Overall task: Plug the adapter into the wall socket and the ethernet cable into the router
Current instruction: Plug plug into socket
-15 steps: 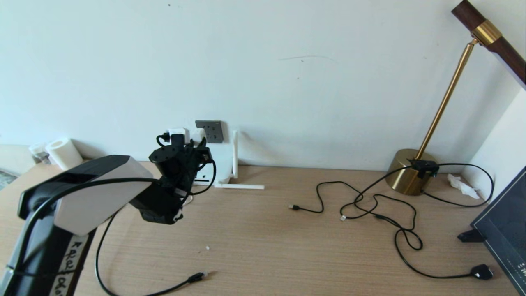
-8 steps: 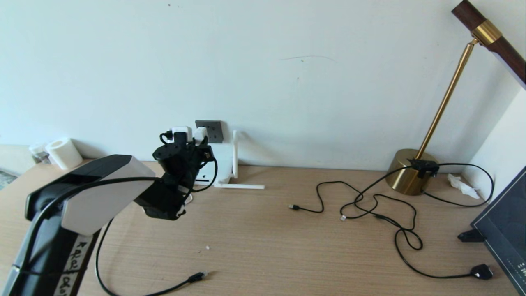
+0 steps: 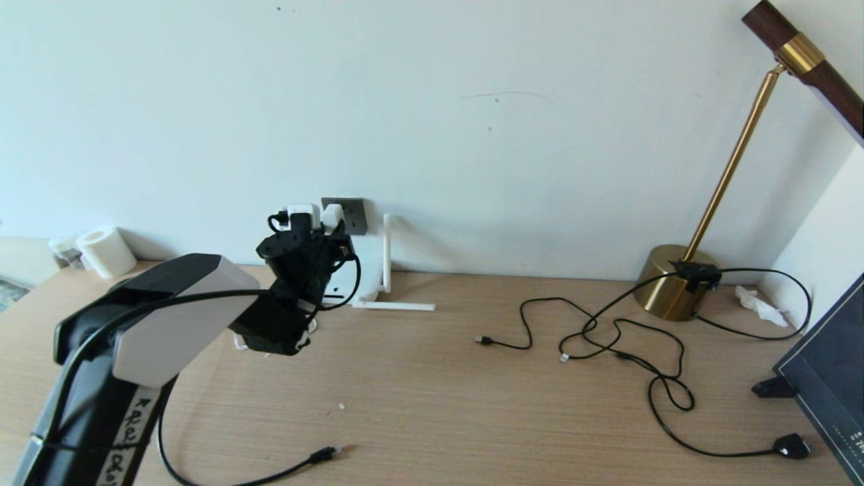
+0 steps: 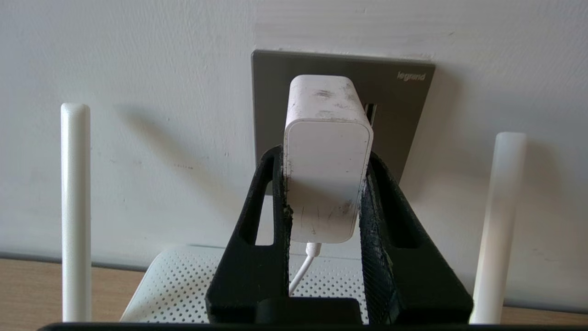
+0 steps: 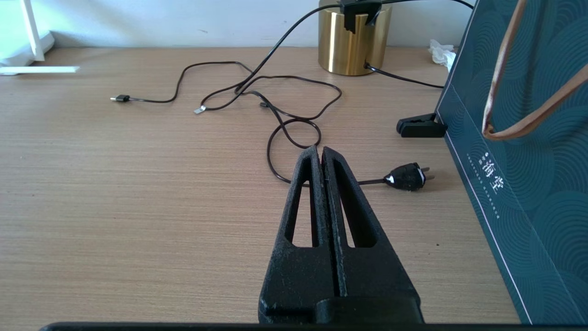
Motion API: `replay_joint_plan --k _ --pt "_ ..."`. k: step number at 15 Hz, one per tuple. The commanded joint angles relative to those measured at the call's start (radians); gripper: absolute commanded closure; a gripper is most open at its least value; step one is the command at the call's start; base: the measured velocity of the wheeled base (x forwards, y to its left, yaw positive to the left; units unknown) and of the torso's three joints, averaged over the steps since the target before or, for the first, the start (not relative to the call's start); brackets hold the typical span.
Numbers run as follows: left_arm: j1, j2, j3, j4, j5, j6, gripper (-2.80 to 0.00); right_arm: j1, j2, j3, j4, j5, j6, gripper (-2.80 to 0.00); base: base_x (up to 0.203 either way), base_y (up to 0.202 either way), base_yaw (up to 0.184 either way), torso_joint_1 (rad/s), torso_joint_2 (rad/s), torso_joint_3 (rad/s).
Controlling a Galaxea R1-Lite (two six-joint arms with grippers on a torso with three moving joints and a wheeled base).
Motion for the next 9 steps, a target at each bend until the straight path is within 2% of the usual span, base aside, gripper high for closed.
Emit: replay_joint_plan --k 1,9 --pt "0.0 0.007 -0.01 -0.001 0.001 0.0 0.0 0.0 0.002 0.0 0.0 -0.001 0.0 0.0 0.0 0.0 0.0 0.0 0.0 0.0" --pt "0.002 0.009 -0.004 -0.004 0.003 0.0 0.0 0.0 0.002 0.0 0.0 -0.001 0.0 0.0 0.0 0.0 0.0 0.0 0.0 0.0"
